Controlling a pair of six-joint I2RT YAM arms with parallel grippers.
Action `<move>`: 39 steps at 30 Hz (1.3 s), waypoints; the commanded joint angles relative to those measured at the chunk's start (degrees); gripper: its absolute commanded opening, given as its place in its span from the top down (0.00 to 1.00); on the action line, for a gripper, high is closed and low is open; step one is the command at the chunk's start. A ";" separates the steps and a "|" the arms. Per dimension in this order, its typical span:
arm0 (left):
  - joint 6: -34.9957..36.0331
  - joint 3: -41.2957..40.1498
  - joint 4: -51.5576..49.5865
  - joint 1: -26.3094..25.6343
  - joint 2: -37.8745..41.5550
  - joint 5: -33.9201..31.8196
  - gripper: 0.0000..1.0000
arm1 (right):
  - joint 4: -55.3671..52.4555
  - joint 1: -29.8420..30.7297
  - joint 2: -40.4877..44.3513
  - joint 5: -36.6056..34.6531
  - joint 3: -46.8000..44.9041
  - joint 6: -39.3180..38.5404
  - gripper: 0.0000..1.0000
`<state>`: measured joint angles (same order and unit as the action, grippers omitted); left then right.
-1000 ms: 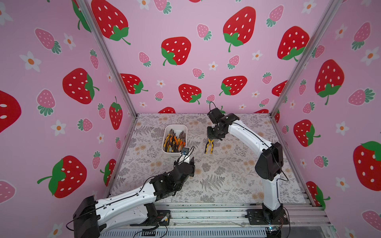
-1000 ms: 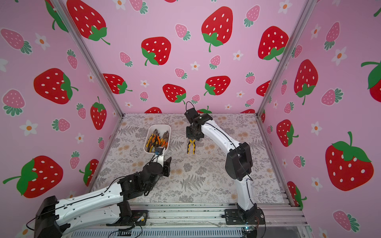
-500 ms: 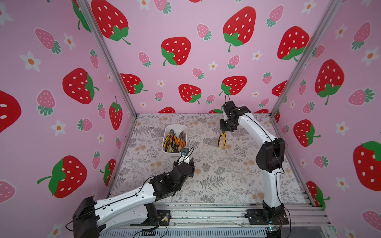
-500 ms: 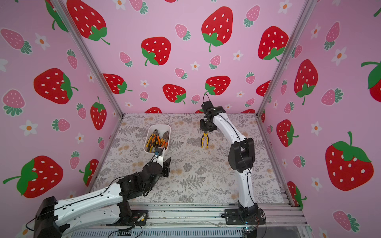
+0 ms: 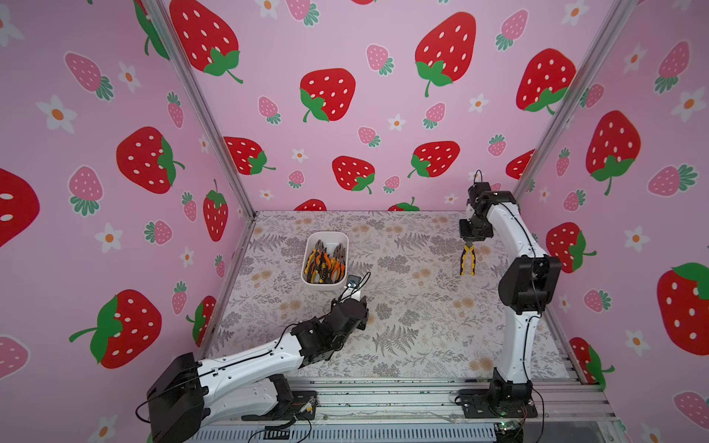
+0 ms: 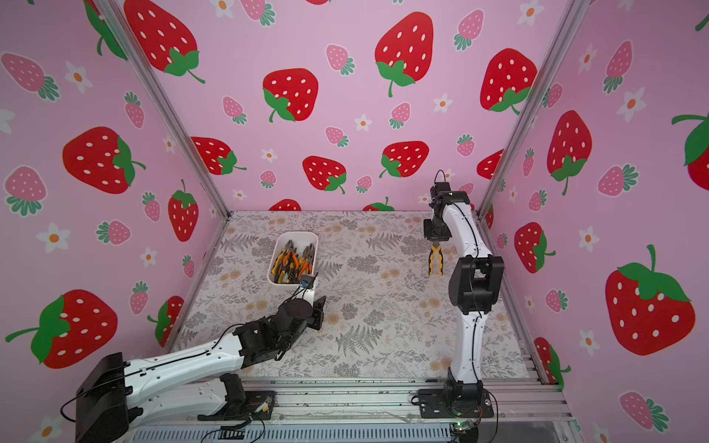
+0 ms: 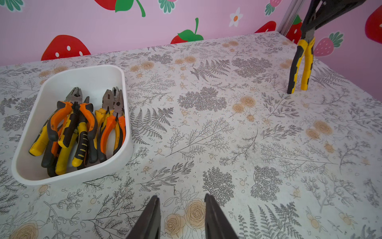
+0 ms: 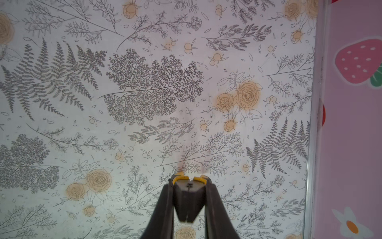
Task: Take the pliers out of the storage box
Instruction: Place the pliers at the center of the board.
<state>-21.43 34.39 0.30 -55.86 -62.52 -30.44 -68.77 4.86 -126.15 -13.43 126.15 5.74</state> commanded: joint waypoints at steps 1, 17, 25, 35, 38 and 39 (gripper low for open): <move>0.07 0.24 2.18 0.65 -0.35 1.99 0.63 | -0.62 -1.27 -3.91 1.98 3.31 -0.75 1.00; -0.63 -0.20 3.13 2.06 -1.45 5.39 0.64 | 2.70 -3.20 -14.62 11.94 10.49 0.50 1.00; -1.07 -0.19 3.46 2.41 -1.55 6.44 0.64 | 3.57 -3.22 -18.16 11.81 13.10 0.69 1.00; -1.68 0.04 4.24 3.38 -3.27 8.63 0.64 | 8.85 -3.16 -19.12 11.22 13.07 -0.19 1.00; -1.61 0.46 4.21 3.69 -3.87 9.15 0.64 | 9.89 -3.19 -20.06 10.90 13.95 -0.55 1.00; -1.65 0.50 4.34 3.81 -3.97 9.34 0.64 | 9.97 -3.20 -20.56 10.90 14.56 -0.62 1.00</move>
<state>-22.74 34.39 3.25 -52.56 -66.15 -21.98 -62.24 1.50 -145.23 -2.81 138.06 5.30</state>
